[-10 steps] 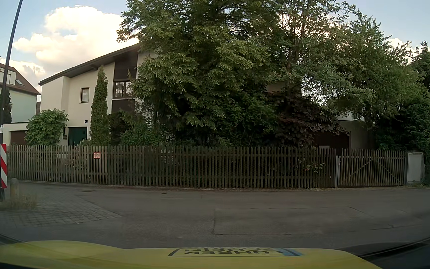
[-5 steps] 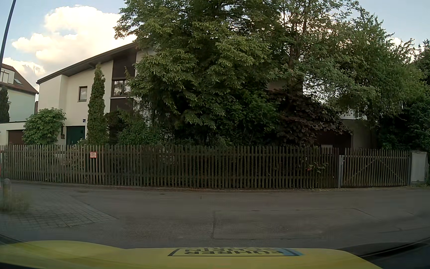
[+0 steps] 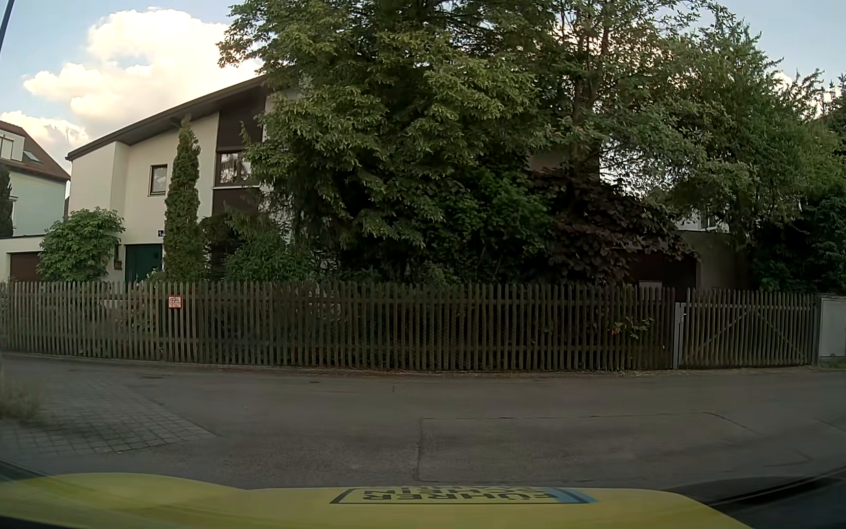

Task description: Follow the waypoints while adhering to traffic rules and regulations

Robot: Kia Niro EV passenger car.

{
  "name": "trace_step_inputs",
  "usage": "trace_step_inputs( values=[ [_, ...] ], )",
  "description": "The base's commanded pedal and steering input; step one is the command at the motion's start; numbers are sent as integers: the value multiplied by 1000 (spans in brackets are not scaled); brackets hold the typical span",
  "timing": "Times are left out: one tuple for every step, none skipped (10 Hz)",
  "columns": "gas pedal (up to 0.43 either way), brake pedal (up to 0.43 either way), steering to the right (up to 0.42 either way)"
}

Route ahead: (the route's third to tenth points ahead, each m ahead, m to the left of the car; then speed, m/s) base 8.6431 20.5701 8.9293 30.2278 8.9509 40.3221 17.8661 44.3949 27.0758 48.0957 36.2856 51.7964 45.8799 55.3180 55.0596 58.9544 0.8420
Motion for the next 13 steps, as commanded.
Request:
trace_step_inputs(
  values=[
    [0, 152, 4],
    [0, 152, -1],
    [0, 159, -10],
    [0, 159, -16],
    [0, 152, -20],
    [0, 165, -25],
    [0, 177, -27],
    [0, 165, -28],
    [0, 110, -28],
    [0, 85, -29],
    [0, 79, -35],
    [0, 55, -46],
    [0, 30, -54]
  ],
)
